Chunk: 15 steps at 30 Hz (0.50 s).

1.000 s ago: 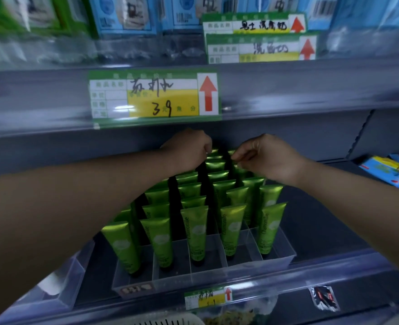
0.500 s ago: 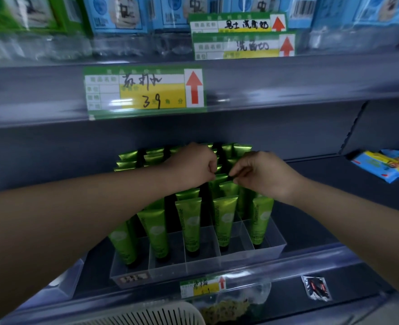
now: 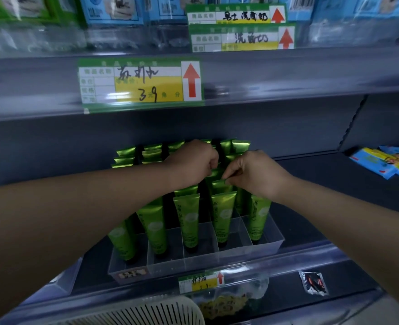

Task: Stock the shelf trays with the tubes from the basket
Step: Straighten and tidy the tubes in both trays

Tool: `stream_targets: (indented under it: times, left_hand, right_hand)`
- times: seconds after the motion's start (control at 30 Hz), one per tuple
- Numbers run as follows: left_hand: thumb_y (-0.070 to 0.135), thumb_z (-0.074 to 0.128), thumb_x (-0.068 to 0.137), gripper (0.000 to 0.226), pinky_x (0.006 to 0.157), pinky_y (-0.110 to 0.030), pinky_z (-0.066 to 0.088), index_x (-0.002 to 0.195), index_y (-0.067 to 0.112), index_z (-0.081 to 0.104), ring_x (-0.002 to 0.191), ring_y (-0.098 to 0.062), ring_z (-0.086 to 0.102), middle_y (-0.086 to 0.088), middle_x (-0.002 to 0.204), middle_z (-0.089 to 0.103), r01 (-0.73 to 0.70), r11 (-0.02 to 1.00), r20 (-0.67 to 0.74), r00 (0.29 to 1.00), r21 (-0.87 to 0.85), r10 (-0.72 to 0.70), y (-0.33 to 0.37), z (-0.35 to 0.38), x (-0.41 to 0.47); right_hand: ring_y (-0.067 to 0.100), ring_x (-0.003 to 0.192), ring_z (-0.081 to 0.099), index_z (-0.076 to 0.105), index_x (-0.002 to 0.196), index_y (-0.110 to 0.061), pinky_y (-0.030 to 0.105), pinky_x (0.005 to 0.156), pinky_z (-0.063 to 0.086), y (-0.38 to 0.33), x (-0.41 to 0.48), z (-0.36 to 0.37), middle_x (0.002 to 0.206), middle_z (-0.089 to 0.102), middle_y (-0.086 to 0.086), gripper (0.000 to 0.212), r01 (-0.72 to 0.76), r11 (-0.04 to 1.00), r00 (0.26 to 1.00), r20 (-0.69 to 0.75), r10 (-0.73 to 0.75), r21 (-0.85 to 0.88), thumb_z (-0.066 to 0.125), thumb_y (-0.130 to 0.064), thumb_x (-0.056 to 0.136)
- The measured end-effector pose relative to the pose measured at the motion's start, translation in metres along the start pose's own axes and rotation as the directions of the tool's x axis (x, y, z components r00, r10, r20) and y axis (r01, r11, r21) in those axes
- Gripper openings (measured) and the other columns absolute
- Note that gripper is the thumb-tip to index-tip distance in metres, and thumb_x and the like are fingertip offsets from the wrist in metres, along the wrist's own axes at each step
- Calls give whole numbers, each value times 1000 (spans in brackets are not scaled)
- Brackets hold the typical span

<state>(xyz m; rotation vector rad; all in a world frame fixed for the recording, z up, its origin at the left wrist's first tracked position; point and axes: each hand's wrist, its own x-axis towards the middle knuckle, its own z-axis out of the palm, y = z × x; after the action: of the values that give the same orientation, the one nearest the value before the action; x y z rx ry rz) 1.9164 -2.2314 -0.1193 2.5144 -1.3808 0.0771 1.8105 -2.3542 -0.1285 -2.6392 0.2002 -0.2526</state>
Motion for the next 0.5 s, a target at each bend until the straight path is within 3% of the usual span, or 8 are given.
stream_targets:
  times: [0.17, 0.37, 0.5]
  left_hand:
    - [11, 68, 80, 14, 75, -24, 46, 93, 14, 70, 93, -21, 64, -5, 98, 70, -8, 1000, -3, 1000, 18, 8, -1, -1, 1]
    - [10, 67, 80, 13, 73, -25, 46, 92, 13, 69, 93, -22, 64, -6, 97, 70, -37, 998, -6, 999, 44, 38, -1, 0, -1]
    - [9, 65, 80, 12, 71, -25, 45, 90, 12, 69, 91, -22, 64, -7, 94, 70, -47, 997, -3, 999, 58, 47, -1, 0, -2]
  right_hand:
    - [2, 78, 57, 76, 93, -16, -5, 62, 36, -4, 1, 2, 80, 61, -9, 12, -23, 999, 1000, 5, 23, 36, 70, -13, 83]
    - [3, 77, 59, 76, 93, -15, 5, 65, 44, -6, 0, 4, 77, 61, -9, 12, -17, 999, 1000, 7, 17, 30, 70, -13, 83]
    - [1, 75, 58, 76, 93, -15, 0, 64, 40, -6, 0, 7, 78, 63, -8, 12, -19, 999, 1000, -2, 19, 39, 71, -13, 82]
